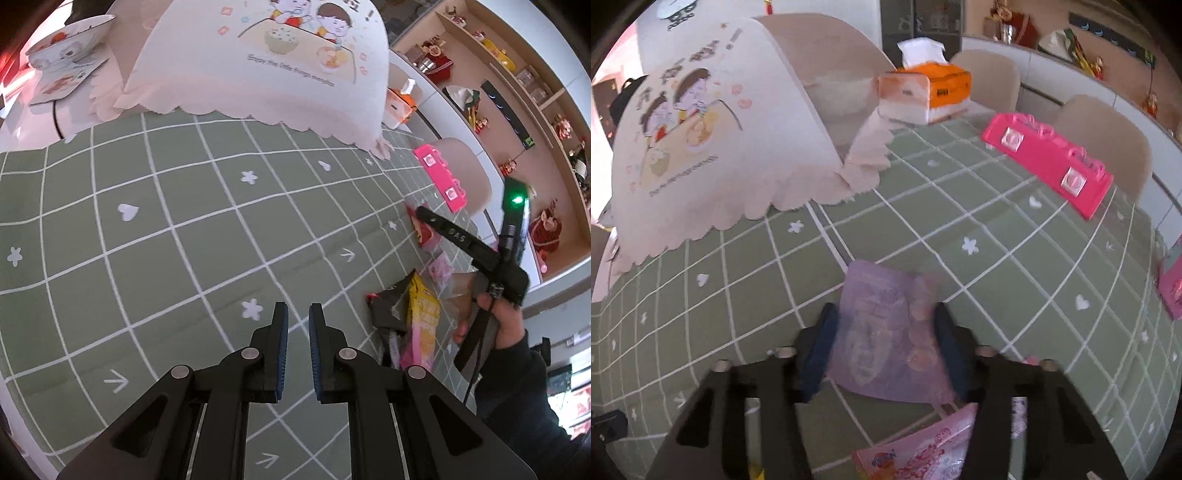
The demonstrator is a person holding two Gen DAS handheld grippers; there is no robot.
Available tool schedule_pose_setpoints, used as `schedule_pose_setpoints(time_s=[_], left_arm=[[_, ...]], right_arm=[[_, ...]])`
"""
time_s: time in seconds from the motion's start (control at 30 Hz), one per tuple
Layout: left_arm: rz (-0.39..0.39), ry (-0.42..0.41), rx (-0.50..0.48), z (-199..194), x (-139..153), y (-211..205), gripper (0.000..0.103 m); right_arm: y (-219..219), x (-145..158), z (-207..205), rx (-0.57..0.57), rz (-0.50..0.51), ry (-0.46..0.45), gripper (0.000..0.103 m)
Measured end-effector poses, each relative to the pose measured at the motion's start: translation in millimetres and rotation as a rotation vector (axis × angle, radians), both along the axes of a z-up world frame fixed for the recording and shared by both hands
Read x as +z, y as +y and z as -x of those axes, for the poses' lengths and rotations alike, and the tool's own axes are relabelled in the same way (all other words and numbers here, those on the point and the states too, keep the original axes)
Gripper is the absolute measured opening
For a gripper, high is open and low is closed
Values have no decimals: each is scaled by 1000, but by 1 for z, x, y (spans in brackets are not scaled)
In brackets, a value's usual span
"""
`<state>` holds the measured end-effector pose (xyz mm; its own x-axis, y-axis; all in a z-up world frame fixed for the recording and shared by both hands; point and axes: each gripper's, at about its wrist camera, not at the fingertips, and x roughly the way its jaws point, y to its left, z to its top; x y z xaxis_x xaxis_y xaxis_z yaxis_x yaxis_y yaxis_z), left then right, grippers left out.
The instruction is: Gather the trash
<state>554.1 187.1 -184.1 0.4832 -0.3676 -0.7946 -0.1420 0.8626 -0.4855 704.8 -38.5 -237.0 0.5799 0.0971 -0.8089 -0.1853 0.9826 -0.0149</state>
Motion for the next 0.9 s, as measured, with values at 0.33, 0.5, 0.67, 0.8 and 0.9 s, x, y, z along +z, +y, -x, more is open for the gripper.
schedule_pose_setpoints(time_s=[0.33, 0.5, 0.67, 0.8, 0.9], left_arm=[[-18, -92, -107, 1, 22, -41, 13], [-41, -150, 63, -13, 27, -8, 33], [32, -96, 156, -49, 10, 20, 43], [126, 12, 190, -68, -12, 30, 43], [187, 55, 242, -77, -22, 36, 43]], right_arm=[[-46, 36, 47, 11, -101, 25, 5], [-73, 47, 73, -27, -160, 17, 11], [-83, 49, 91, -68, -192, 17, 40], [-92, 42, 100, -108, -221, 52, 40], [-96, 39, 107, -122, -237, 69, 40]])
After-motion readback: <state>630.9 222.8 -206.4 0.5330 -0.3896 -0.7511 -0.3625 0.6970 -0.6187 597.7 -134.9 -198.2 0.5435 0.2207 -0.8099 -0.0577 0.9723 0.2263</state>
